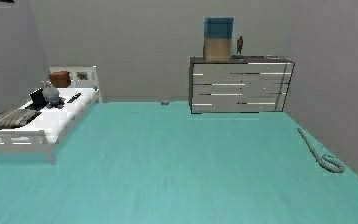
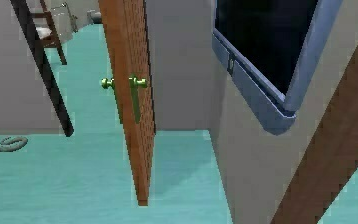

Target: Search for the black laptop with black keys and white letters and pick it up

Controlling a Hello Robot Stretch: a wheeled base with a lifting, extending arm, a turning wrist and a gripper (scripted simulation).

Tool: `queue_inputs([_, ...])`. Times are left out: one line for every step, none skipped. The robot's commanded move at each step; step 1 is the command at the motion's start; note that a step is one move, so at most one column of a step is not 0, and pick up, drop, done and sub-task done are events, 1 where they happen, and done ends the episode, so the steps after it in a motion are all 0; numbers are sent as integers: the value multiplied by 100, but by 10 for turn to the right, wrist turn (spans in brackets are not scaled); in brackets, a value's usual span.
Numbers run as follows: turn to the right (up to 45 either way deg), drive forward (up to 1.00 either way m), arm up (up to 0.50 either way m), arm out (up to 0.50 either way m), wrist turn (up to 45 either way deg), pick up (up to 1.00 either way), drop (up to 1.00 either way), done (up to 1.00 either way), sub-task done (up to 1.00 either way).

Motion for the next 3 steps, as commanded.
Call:
queue_inputs([60,0,0,0,0,0,0,0,0])
queue_inputs([0,75,0,0,0,0,0,0,0])
queue_inputs([-450,0,0,0,0,0,0,0,0])
